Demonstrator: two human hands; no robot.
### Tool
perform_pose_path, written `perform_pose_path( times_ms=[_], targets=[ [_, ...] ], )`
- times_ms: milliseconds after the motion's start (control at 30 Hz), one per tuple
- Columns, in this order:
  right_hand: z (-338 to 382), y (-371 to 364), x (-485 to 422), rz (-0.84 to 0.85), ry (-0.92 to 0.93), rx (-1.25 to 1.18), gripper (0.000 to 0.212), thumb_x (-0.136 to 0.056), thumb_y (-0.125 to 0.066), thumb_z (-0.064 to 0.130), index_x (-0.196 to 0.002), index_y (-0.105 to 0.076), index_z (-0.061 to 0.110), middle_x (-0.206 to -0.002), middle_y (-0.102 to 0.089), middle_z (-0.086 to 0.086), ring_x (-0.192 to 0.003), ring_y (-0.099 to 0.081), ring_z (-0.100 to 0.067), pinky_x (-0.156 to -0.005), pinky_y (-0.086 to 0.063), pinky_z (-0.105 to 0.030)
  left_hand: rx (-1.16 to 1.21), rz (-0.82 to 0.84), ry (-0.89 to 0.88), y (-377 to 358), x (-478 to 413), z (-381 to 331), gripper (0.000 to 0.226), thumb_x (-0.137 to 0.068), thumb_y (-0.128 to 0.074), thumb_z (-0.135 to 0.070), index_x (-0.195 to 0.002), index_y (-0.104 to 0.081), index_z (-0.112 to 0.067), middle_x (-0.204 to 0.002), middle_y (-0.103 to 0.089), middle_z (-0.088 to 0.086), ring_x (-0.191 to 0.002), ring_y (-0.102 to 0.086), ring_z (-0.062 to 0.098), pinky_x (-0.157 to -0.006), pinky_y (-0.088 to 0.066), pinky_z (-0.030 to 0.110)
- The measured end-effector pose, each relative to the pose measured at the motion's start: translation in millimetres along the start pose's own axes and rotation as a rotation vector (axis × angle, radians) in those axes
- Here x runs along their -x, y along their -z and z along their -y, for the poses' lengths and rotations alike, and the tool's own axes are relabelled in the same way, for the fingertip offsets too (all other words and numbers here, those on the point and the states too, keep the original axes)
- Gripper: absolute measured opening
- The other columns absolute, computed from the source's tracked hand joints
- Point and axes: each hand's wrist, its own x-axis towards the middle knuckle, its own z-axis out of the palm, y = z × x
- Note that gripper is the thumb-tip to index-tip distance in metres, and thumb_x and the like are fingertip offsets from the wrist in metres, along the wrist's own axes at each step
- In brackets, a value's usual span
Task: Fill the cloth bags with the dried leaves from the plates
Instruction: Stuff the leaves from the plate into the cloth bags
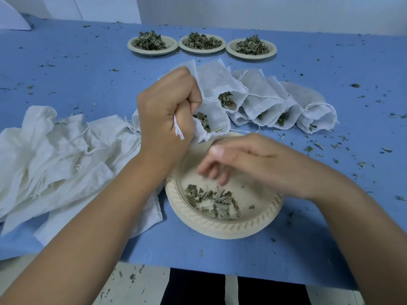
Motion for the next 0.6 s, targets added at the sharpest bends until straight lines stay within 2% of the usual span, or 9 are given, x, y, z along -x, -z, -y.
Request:
perform_pose_path(
  times_ms=[67,133,200,267,300,367,433,500,600],
  targets=[
    [-2.7,9.6,0.0,-0.033,-0.021,0.026,0.057,-0.091,-0.041,0.052,-0.075,-0.072,0.007,-0.072,-0.070,-0.011,-0.061,-0.064,-0.023,-0.067,-0.055,-0.031,-0.003,0.001,0.004,0.2,-0.7,-0.5,0.024,-0.061,-0.029,0.013,-0.054,-0.044,-0.005,-0.056,-0.035,0.004,-0.055,-0.026,0.012,-0.056,-0.020,0.017],
    [-4.7,9.0,-0.3,0.106,-0.117,0.050,0.059,-0.095,-0.043,0.046,-0.062,-0.070,0.005,-0.064,-0.069,-0.013,-0.053,-0.059,-0.019,-0.062,-0.052,-0.031,-0.001,0.012,0.003,-0.6,-0.1,-1.0,0.024,-0.061,-0.029,0.013,-0.053,-0.043,-0.005,-0.056,-0.034,0.006,-0.055,-0.026,0.012,-0.055,-0.020,0.018],
    [-4.7,1.0,-0.2,0.230,-0.142,0.067,0.047,-0.096,-0.049,0.037,-0.071,-0.073,0.005,-0.070,-0.071,-0.012,-0.060,-0.062,-0.015,-0.068,-0.053,-0.036,0.004,0.029,-0.003,-1.5,1.1,-1.1,0.024,-0.061,-0.029,0.013,-0.053,-0.043,-0.005,-0.055,-0.034,0.006,-0.055,-0.025,0.012,-0.055,-0.020,0.019],
    [-3.8,-1.6,-0.4,0.218,-0.065,0.016,0.031,-0.095,-0.057,0.028,-0.082,-0.074,0.005,-0.078,-0.072,-0.010,-0.070,-0.065,-0.014,-0.075,-0.054,-0.034,0.000,0.035,-0.003,-1.6,1.5,-1.3,0.024,-0.061,-0.029,0.013,-0.053,-0.043,-0.005,-0.055,-0.035,0.007,-0.055,-0.026,0.013,-0.055,-0.020,0.019],
    [-2.1,0.3,0.4,0.192,-0.034,-0.022,0.027,-0.093,-0.060,0.025,-0.081,-0.073,0.005,-0.078,-0.072,-0.011,-0.070,-0.066,-0.016,-0.073,-0.055,-0.029,-0.002,0.032,-0.001,-1.3,1.0,-1.2,0.024,-0.061,-0.029,0.014,-0.053,-0.043,-0.004,-0.055,-0.035,0.007,-0.054,-0.026,0.013,-0.055,-0.020,0.019],
    [-0.7,7.9,2.6,0.107,-0.054,-0.049,0.036,-0.092,-0.062,0.030,-0.066,-0.070,0.007,-0.070,-0.071,-0.013,-0.059,-0.064,-0.019,-0.062,-0.054,-0.025,-0.003,0.025,0.000,-0.6,0.2,-1.0,0.024,-0.061,-0.029,0.014,-0.053,-0.043,-0.004,-0.054,-0.035,0.009,-0.055,-0.026,0.012,-0.055,-0.020,0.018],
    [-3.6,12.6,2.7,0.080,-0.128,0.062,0.053,-0.092,-0.054,0.042,-0.055,-0.068,0.008,-0.061,-0.069,-0.011,-0.051,-0.062,-0.019,-0.055,-0.051,-0.024,-0.001,0.024,-0.008,-0.5,0.0,-0.4,0.025,-0.061,-0.029,0.015,-0.053,-0.043,-0.004,-0.054,-0.035,0.008,-0.055,-0.026,0.012,-0.055,-0.021,0.017],
    [-4.7,10.2,2.4,0.182,-0.185,0.139,0.059,-0.093,-0.049,0.047,-0.059,-0.071,0.004,-0.061,-0.070,-0.010,-0.053,-0.061,-0.017,-0.059,-0.052,-0.023,-0.002,0.029,-0.011,-1.0,0.2,-0.6,0.026,-0.060,-0.029,0.016,-0.053,-0.043,-0.005,-0.054,-0.036,0.007,-0.055,-0.026,0.012,-0.055,-0.020,0.018],
    [-0.6,2.1,1.4,0.274,-0.105,-0.073,0.050,-0.095,-0.050,0.041,-0.078,-0.074,0.000,-0.077,-0.073,-0.010,-0.066,-0.067,-0.015,-0.069,-0.056,-0.023,0.002,0.022,-0.007,-1.1,0.9,-0.4,0.027,-0.060,-0.030,0.017,-0.054,-0.043,-0.006,-0.056,-0.035,0.005,-0.055,-0.023,0.011,-0.056,-0.020,0.017]
  ],
)
